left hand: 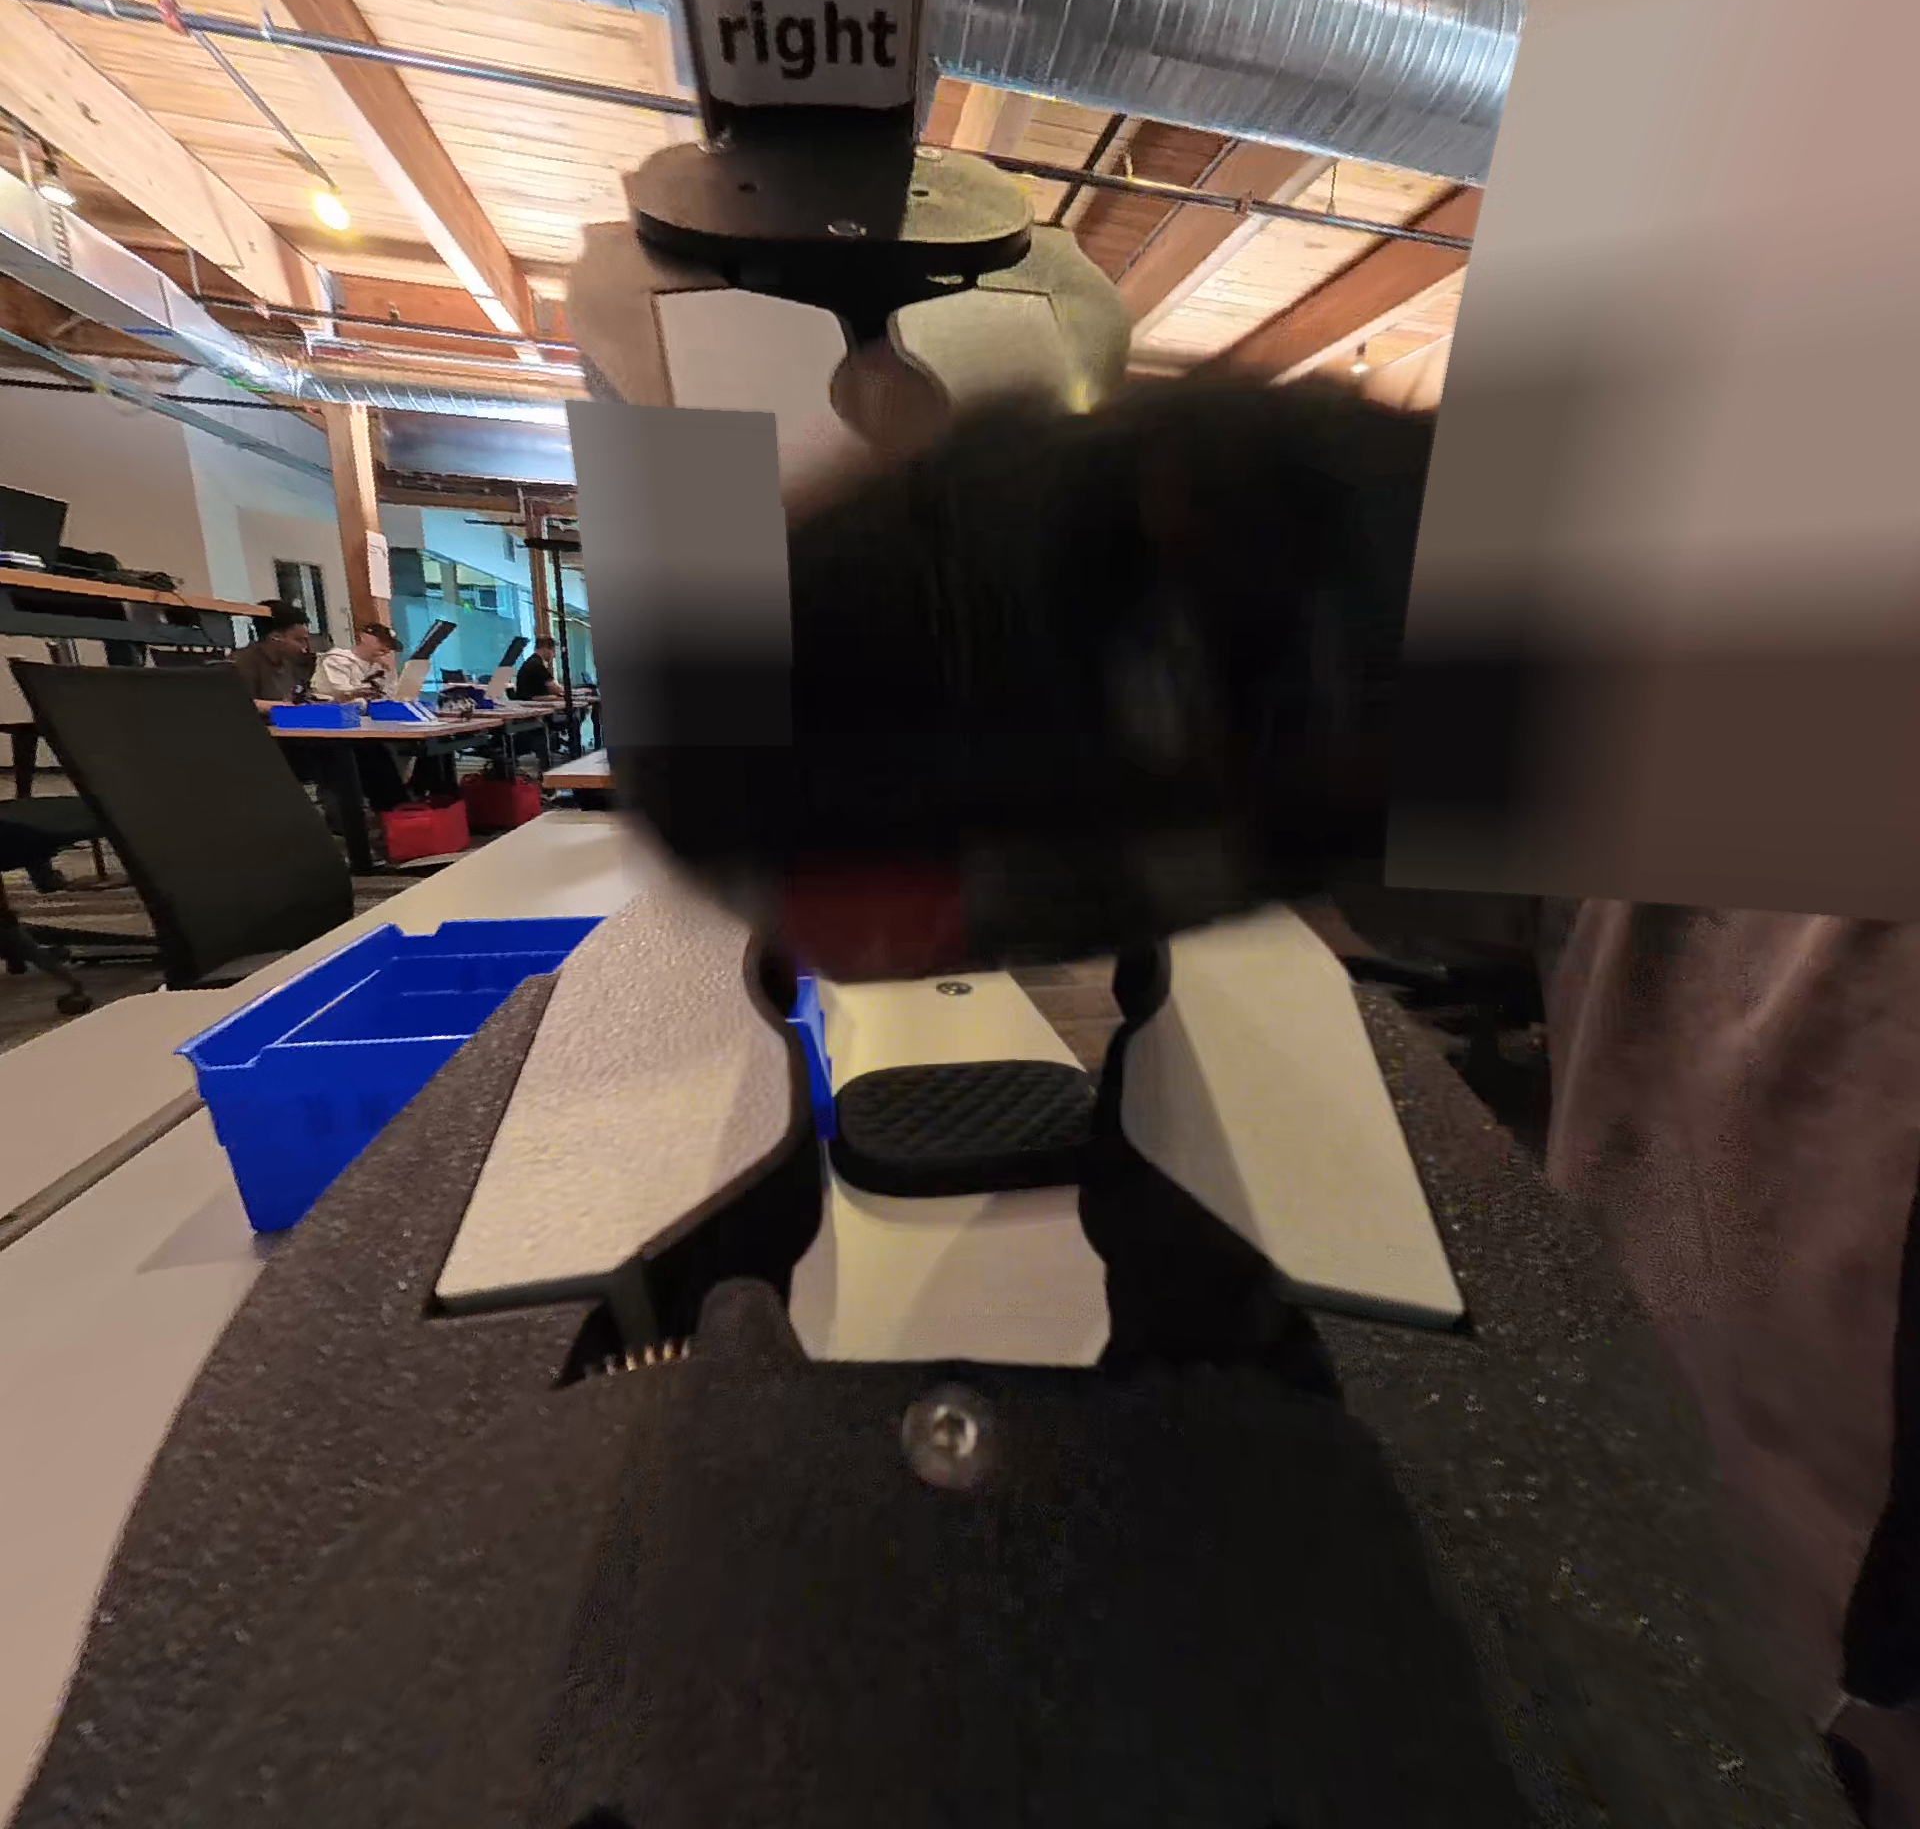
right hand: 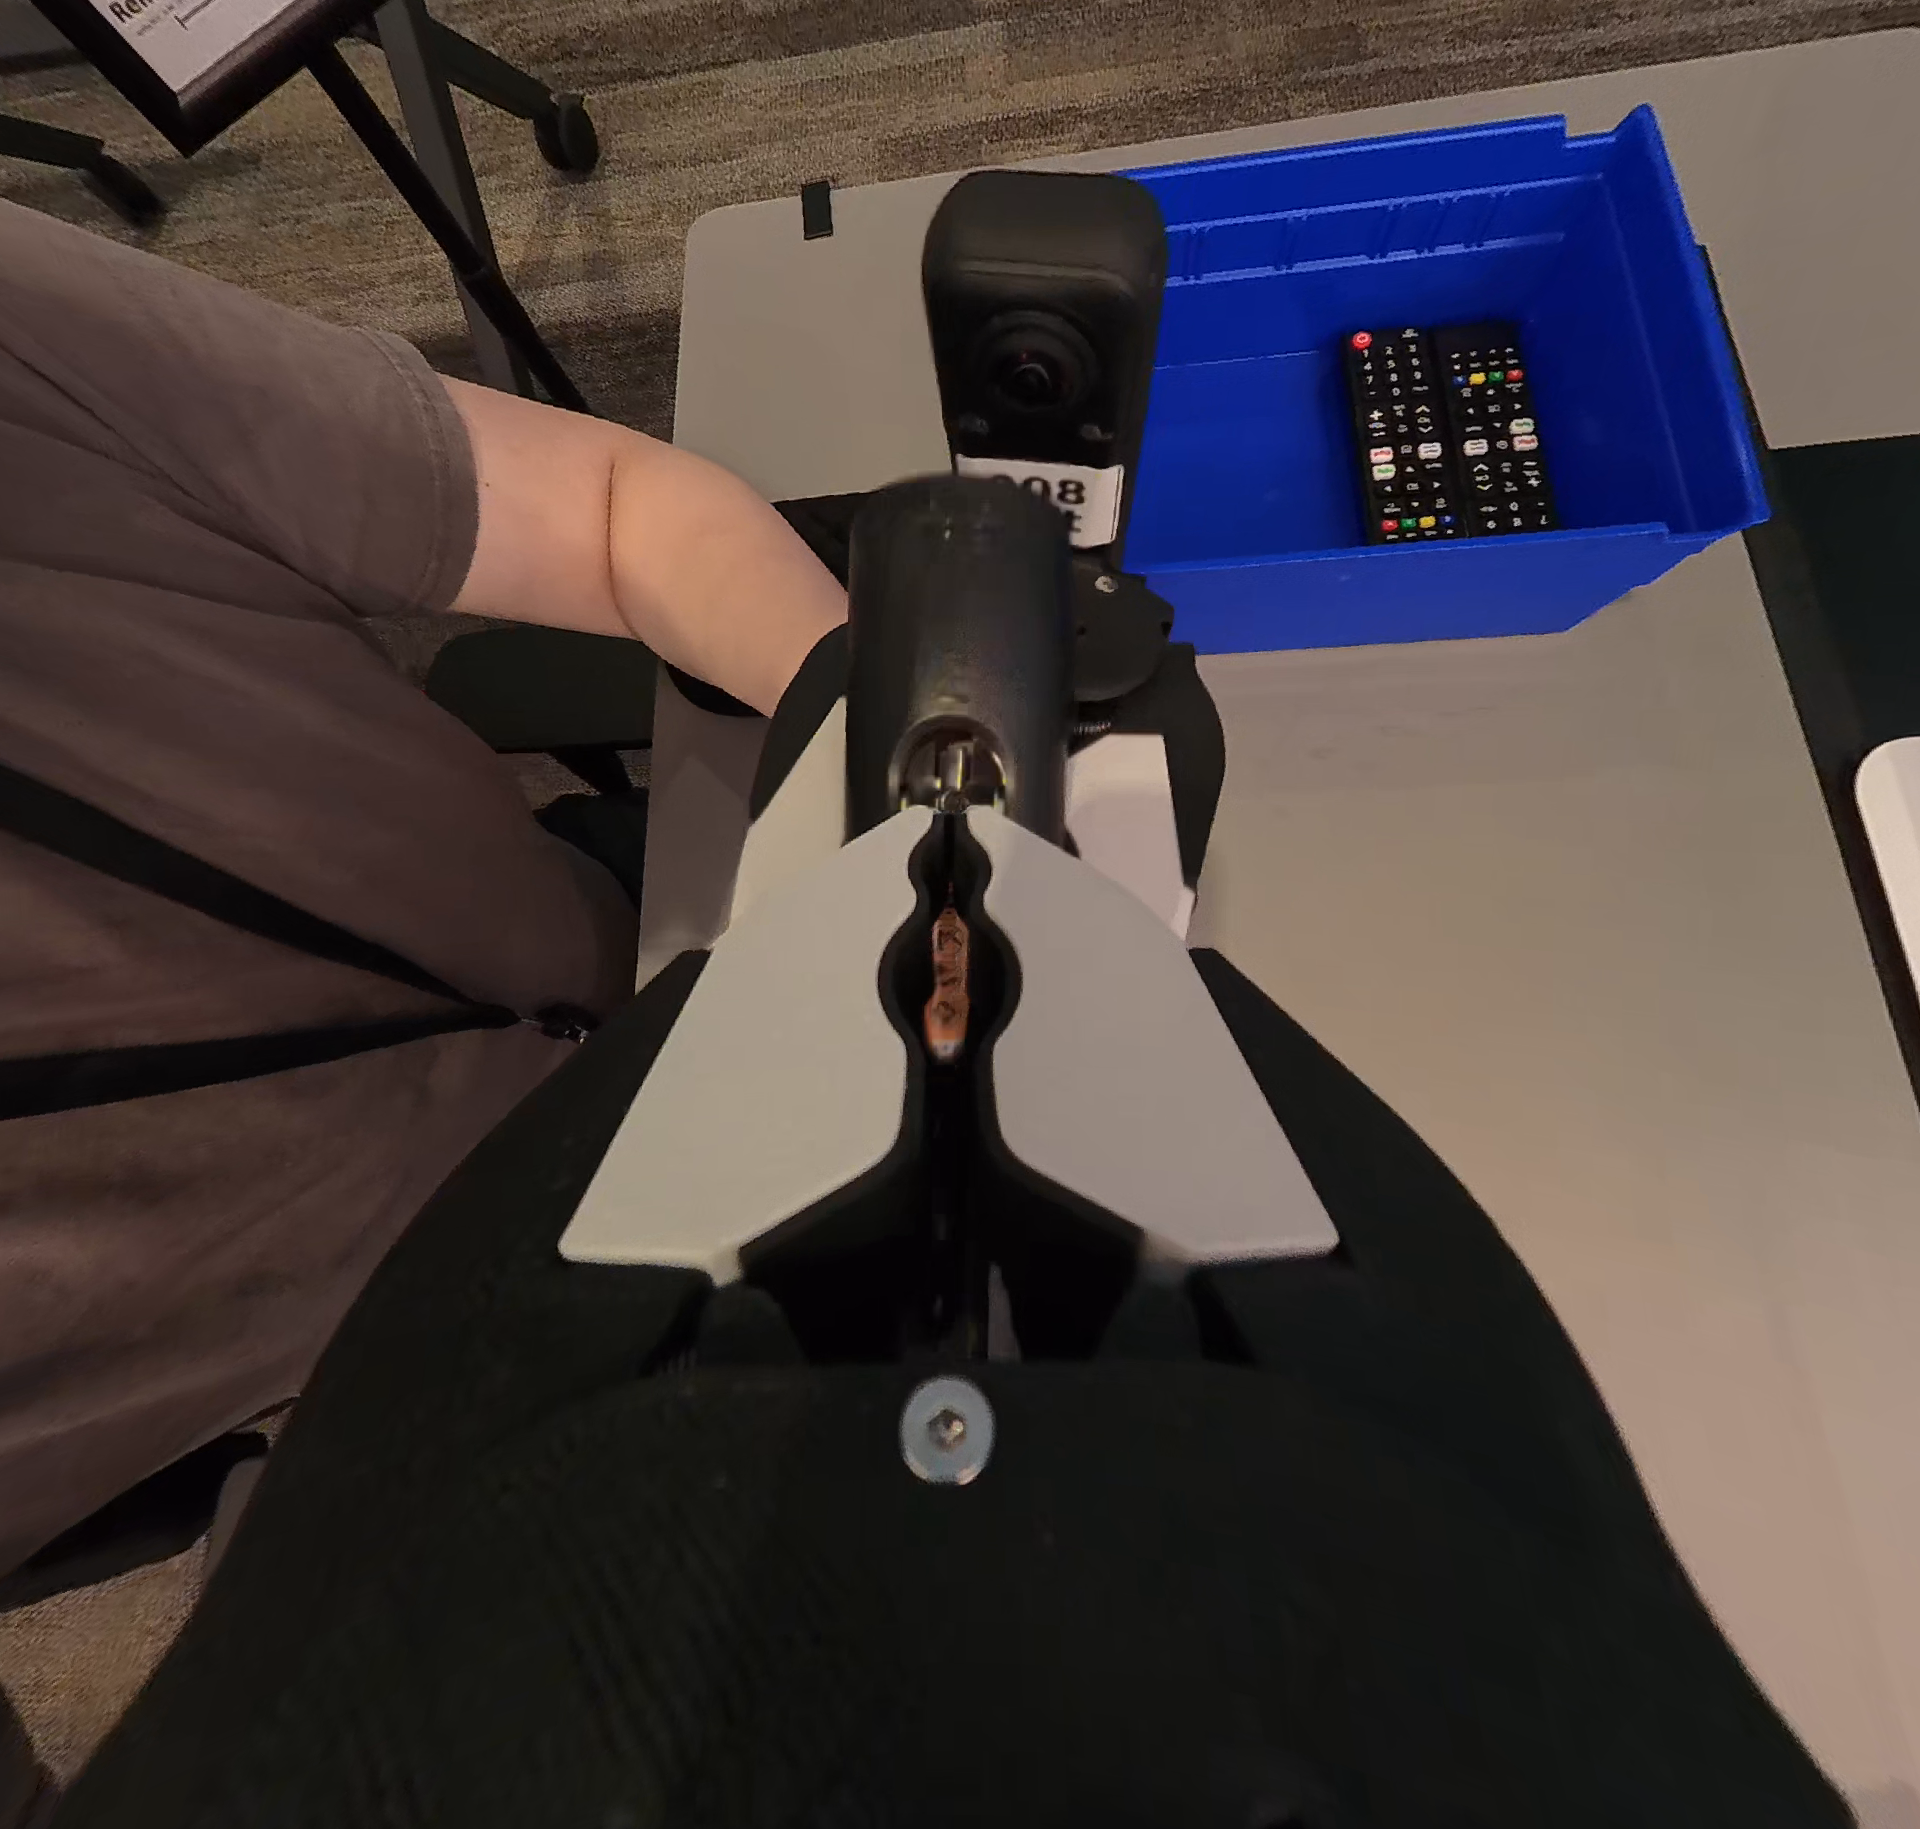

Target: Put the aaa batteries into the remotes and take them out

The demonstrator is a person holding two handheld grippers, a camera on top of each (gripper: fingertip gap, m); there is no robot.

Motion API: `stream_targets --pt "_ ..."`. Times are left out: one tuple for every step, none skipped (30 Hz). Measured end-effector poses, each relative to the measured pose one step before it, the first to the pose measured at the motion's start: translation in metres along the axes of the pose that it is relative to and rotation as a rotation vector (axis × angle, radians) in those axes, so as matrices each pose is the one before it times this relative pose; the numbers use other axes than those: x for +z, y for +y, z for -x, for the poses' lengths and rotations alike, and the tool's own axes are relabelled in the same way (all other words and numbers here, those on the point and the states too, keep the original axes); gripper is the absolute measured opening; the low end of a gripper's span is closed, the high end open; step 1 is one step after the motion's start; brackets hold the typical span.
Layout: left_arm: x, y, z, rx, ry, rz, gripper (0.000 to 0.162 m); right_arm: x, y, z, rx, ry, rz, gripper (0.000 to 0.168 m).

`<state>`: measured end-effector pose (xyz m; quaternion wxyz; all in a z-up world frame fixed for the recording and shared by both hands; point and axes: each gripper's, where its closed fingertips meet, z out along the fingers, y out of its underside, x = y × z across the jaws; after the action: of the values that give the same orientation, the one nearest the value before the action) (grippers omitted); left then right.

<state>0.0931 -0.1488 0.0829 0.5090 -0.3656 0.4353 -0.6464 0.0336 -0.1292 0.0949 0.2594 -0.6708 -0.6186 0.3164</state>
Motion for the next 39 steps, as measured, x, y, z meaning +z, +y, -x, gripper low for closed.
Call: stream_targets --pt "-0.00239 -0.00269 0.00241 0.0004 -0.0099 -0.0118 0.060 -0.00378 -0.00016 -0.00112 0.0009 0.0070 -0.0042 0.003" --pt "-0.00175 -0.00326 0.00119 -0.0014 0.0023 -0.0098 0.060 -0.00287 -0.00103 -0.00081 0.0000 0.0064 -0.0074 0.003" --pt "-0.00010 -0.00147 0.00058 -0.0072 0.0082 0.0085 0.060 -0.00096 -0.00225 -0.00092 -0.0031 0.0104 -0.0093 0.002" --pt "0.00017 -0.00213 0.00061 0.0107 -0.0051 -0.0073 0.060 0.00080 -0.00317 -0.00066 -0.0107 0.0114 -0.0112 0.002" --pt "0.00059 -0.00065 -0.00035 0.0070 -0.0010 -0.0058 0.060 0.00231 -0.00178 -0.00009 -0.0152 0.0065 -0.0015 0.002" --pt "0.00184 0.00378 0.00036 -0.0030 -0.0043 0.0279 0.060 0.00399 0.00217 -0.00100 -0.0157 0.0086 0.0208 0.002" --pt "0.00106 0.00440 0.00048 0.0091 -0.0086 0.0253 0.060 0.00476 0.00243 -0.00059 -0.0111 0.0040 0.0150 0.003" --pt "0.00040 0.00330 -0.00060 0.0092 -0.0008 0.0093 0.060 0.00394 0.00111 0.00034 0.0004 -0.0063 -0.0004 0.002" --pt "0.00040 0.00258 -0.00009 -0.0067 -0.0002 0.0022 0.060 0.00291 0.00173 0.00001 0.0074 -0.0079 0.0019 0.002" --pt "0.00011 0.00129 -0.00006 -0.0127 0.0030 -0.0054 0.059 0.00151 0.00134 -0.00057 0.0054 -0.0048 -0.0005 0.002" --pt "-0.00043 -0.00005 0.00046 -0.0096 0.0000 -0.0121 0.059 0.00050 0.00042 -0.00087 0.0024 -0.0009 -0.0039 0.002" --pt "-0.00066 -0.00008 0.00167 0.0013 -0.0107 -0.0045 0.059 0.00002 0.00021 -0.00109 0.0012 0.0026 -0.0018 0.002" --pt "-0.00032 0.00124 0.00162 0.0116 -0.0103 0.0113 0.059 0.00000 0.00083 -0.00061 -0.0026 0.0023 0.0047 0.002" --pt "0.00015 0.00202 0.00070 0.0182 -0.0062 0.0207 0.059 0.00021 0.00116 0.00024 -0.0058 -0.0013 0.0079 0.002" --pt "0.00050 0.00050 0.00000 0.0151 -0.0079 0.0075 0.060 0.00029 0.00053 0.00047 -0.0031 -0.0038 0.0038 0.002" --pt "0.00072 -0.00058 -0.00097 0.0033 -0.0004 -0.0040 0.060 0.00049 0.00006 0.00081 0.0028 -0.0071 -0.0001 0.002" --pt "0.00078 0.00040 -0.00146 -0.0063 0.0080 0.0010 0.060 0.00084 0.00071 0.00075 0.0042 -0.0075 0.0048 0.002" --pt "0.00091 0.00199 -0.00016 -0.0067 0.0013 0.0092 0.061 0.00094 0.00152 -0.00025 -0.0006 -0.0003 0.0103 0.002" --pt "0.00068 0.00153 0.00059 -0.0075 -0.0023 0.0061 0.061 0.00137 0.00090 -0.00082 -0.0037 0.0055 0.0065 0.002" --pt "0.00025 0.00022 0.00005 -0.0034 -0.0012 -0.0073 0.061 0.00128 0.00006 -0.00042 -0.0001 0.0022 0.0009 0.003" --pt "-0.00006 -0.00043 0.00006 -0.0051 0.0003 -0.0102 0.061 0.00050 0.00015 -0.00026 0.0031 -0.0002 0.0018 0.002" --pt "0.00025 0.00020 0.00030 -0.0108 0.0016 -0.0003 0.061 -0.00014 0.00044 -0.00059 0.0033 0.0002 0.0037 0.002" --pt "0.00043 -0.00008 -0.00035 -0.0100 0.0055 -0.0025 0.062 -0.00014 0.00038 -0.00021 0.0035 -0.0018 0.0027 0.002" --pt "0.00015 -0.00100 0.00022 -0.0146 0.0017 -0.0077 0.062 -0.00008 0.00039 -0.00018 0.0007 0.0002 0.0031 0.002" --pt "-0.00086 -0.00116 0.00031 -0.0071 0.0006 -0.0115 0.063 -0.00047 0.00078 -0.00116 -0.0013 0.0074 0.0055 0.002" --pt "-0.00126 -0.00210 0.00077 -0.0067 -0.0030 -0.0172 0.064 -0.00069 0.00071 -0.00171 -0.0009 0.0120 0.0055 0.002" --pt "-0.00114 -0.00272 0.00087 -0.0087 -0.0021 -0.0169 0.065 -0.00085 0.00153 -0.00176 -0.0016 0.0118 0.0097 0.001" --pt "-0.00152 -0.00299 0.00189 -0.0037 -0.0121 -0.0143 0.067 -0.00004 0.00431 -0.00147 -0.0049 0.0099 0.0259 0.001" --pt "-0.00166 -0.00721 0.00086 0.0048 -0.0067 -0.0333 0.069 0.00242 0.00692 0.00030 -0.0119 0.0016 0.0380 0.001" --pt "-0.00269 -0.00592 0.00169 0.0030 -0.0090 -0.0109 0.068 0.00375 0.00192 -0.00059 -0.0092 0.0102 -0.0002 0.002" --pt "-0.00291 -0.00138 0.00462 0.0076 -0.0195 0.0134 0.068 0.00203 -0.00230 -0.00365 0.0075 0.0269 -0.0288 0.001" --pt "-0.00133 0.00240 0.00325 -0.0042 -0.0018 0.0301 0.067 0.00132 -0.00064 -0.00409 0.0067 0.0269 -0.0154 0.001" --pt "-0.00022 0.00414 0.00370 -0.0208 -0.0033 0.0218 0.067 0.00120 0.00078 -0.00410 -0.0076 0.0262 -0.0095 0.001" --pt "0.00025 0.00523 0.00446 -0.0179 -0.0134 0.0148 0.067 0.00169 0.00389 -0.00351 -0.0070 0.0186 0.0051 0.000" --pt "0.00113 0.00877 0.00289 -0.0247 0.0024 0.0376 0.067 0.00212 0.00600 -0.00216 0.0025 0.0067 0.0119 0.000" --pt "0.00043 0.00703 0.00219 -0.0306 0.0110 0.0285 0.067 0.00219 0.00491 -0.00172 0.0099 0.0049 -0.0058 0.000" --pt "0.00010 0.00275 0.00239 -0.0261 0.0030 0.0018 0.066 0.00183 0.00352 -0.00157 0.0156 0.0035 -0.0243 0.000" --pt "0.00088 0.00442 0.00246 -0.0219 -0.0002 0.0183 0.066 0.00132 0.00395 -0.00117 0.0241 -0.0066 -0.0244 0.000" --pt "0.00104 0.00593 0.00264 0.0001 -0.0051 0.0277 0.066 0.00156 0.00489 -0.00123 0.0295 -0.0139 -0.0193 0.000"
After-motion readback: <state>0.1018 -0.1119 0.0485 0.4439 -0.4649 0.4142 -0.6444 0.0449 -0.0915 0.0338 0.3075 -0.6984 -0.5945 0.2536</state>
